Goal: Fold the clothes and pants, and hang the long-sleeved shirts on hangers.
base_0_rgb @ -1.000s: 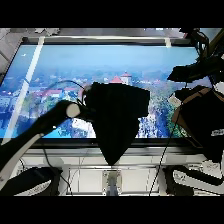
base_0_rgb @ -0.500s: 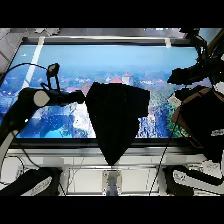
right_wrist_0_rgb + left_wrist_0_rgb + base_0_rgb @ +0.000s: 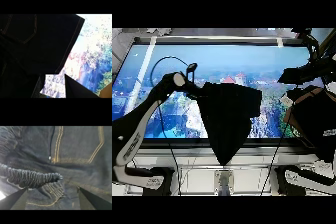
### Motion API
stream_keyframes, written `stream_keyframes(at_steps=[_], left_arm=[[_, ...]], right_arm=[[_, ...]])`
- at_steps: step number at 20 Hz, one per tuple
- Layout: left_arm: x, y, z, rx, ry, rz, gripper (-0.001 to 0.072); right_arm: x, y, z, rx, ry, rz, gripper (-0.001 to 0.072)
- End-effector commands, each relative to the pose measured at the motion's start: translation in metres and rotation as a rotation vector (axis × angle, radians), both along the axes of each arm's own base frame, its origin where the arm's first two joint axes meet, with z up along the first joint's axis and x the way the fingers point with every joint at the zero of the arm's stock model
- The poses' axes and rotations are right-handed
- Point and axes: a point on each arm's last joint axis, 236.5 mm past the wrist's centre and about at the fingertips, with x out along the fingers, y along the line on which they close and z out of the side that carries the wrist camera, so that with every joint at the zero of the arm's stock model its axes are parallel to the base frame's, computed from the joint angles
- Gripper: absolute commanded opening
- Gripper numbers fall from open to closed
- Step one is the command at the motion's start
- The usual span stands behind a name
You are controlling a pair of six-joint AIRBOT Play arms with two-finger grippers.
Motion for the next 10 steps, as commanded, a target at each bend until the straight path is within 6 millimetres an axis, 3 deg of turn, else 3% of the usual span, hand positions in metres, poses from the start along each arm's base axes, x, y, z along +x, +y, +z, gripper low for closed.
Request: stream_keyframes(at_steps=[1, 5, 6, 7, 8, 9, 10], left_arm=[[-0.004, 0.010, -0.023, 0.107, 0.106, -0.053, 0.0693], [-0.009, 0.001, -0.030, 0.109, 0.120, -0.060, 0.0687], [-0.011, -0.005, -0.030, 0.109, 0.115, -0.071, 0.0656], [-0.011, -0.011, -0.029, 0.106, 0.104, -0.082, 0.0483], [-0.010, -0.016, -0.029, 0.102, 0.086, -0.091, 0.0201], [-0.007, -0.022, -0.027, 0.103, 0.049, -0.132, 0.0028], [-0.005, -0.024, -0.025, 0.103, 0.029, -0.145, 0.0027]], right_arm=[[0.002, 0.000, -0.002, 0.001, 0.002, -0.001, 0.0328], [0.007, 0.000, -0.012, 0.005, 0.026, -0.002, 0.0328], [0.008, 0.000, -0.015, 0.006, 0.032, -0.002, 0.0328], [0.009, 0.000, -0.018, 0.006, 0.039, -0.002, 0.0328], [0.009, 0.000, -0.019, 0.007, 0.044, -0.001, 0.0328], [0.009, 0.000, -0.020, 0.007, 0.048, -0.001, 0.0328], [0.007, 0.000, -0.021, 0.007, 0.053, 0.001, 0.0328]])
